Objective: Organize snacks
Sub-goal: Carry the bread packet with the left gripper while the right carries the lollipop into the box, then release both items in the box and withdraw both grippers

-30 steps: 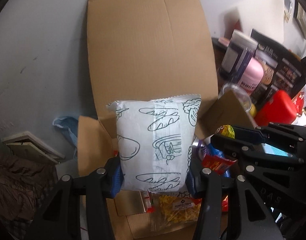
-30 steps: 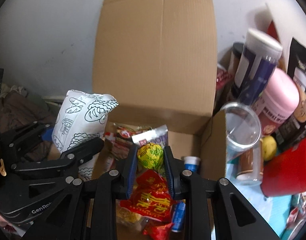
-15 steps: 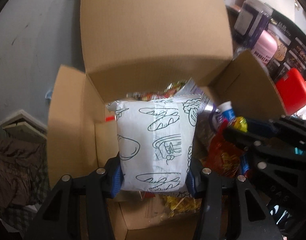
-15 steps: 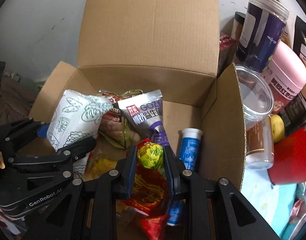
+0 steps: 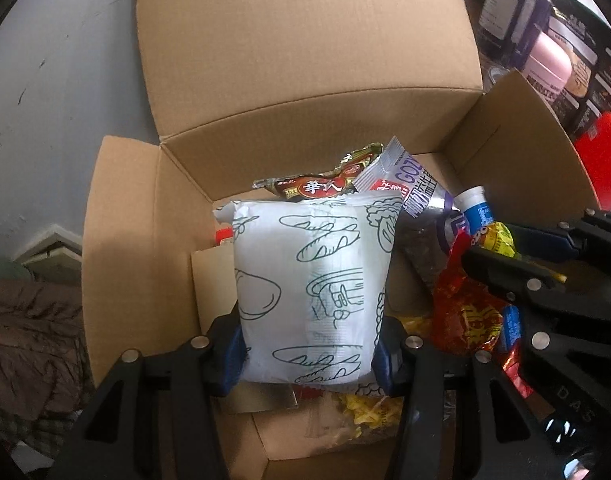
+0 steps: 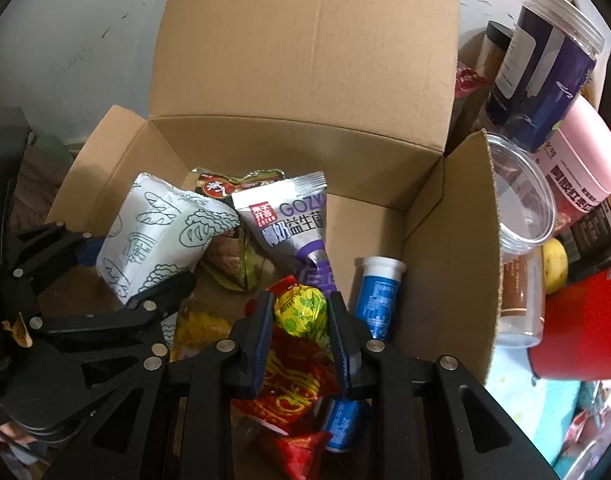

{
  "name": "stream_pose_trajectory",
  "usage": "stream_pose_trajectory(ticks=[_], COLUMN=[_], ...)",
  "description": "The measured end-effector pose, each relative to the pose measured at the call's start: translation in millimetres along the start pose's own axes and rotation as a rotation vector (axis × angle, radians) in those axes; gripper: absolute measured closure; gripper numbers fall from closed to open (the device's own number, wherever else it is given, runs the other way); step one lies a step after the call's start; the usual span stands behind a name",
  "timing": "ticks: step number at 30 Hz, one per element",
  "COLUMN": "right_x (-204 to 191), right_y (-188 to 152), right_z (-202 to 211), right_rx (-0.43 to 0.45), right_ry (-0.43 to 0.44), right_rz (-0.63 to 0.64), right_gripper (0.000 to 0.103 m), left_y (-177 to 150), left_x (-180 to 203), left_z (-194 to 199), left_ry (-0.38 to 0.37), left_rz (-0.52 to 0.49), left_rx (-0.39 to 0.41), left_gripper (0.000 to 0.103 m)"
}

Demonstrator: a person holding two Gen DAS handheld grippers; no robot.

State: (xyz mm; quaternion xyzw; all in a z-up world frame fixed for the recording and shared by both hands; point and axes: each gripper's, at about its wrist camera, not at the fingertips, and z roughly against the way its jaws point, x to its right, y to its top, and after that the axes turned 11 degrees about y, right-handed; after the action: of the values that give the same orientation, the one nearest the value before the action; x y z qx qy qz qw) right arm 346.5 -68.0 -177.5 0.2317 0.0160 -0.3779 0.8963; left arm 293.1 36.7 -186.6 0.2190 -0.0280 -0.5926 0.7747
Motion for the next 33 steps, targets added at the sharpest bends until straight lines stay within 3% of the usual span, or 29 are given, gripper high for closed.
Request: stream_pose_trajectory(ticks=[3,6,11,17,21,33], right_x=[3.2,3.0,4.7,16.5,16.0,2.6], right_y=[3.5,6.4,9.4,5.7,-0.5,-4.1], right_z=[3.4,10.7,21.5,24.6,27.4,67.9], right_rx=[0.000,0.013,0.032,0.038,0.041,0.097], right_ry=[-0.003,0.007,-0.040,-0.041,-0.050,-0.048], right_rz=[-0.016,-0.020,-0.015,-0.055,-0.066,-0.067], right_gripper=[0.072,0.060,0.049,0.049,0.049,0.049], left_y=[2.0,2.5,3.7,5.3,7.7,14.3], left_x=[-3.6,-4.1,-4.3,-6.3,-2.2,-20.9], left_z=[0.6,2.4,11.5,22.7,29.5,70.9], left_ry=[-0.003,0.021,0.050,0.076,0.092,0.084], left_rz=[0.019,0.016,0.026,0.030,0.017,0.059], left_rx=[-0.021,-0.025,-0.009,0.024,0.061,0.125], left_gripper=[0.052,0.052,0.051,0.043,0.028,0.026])
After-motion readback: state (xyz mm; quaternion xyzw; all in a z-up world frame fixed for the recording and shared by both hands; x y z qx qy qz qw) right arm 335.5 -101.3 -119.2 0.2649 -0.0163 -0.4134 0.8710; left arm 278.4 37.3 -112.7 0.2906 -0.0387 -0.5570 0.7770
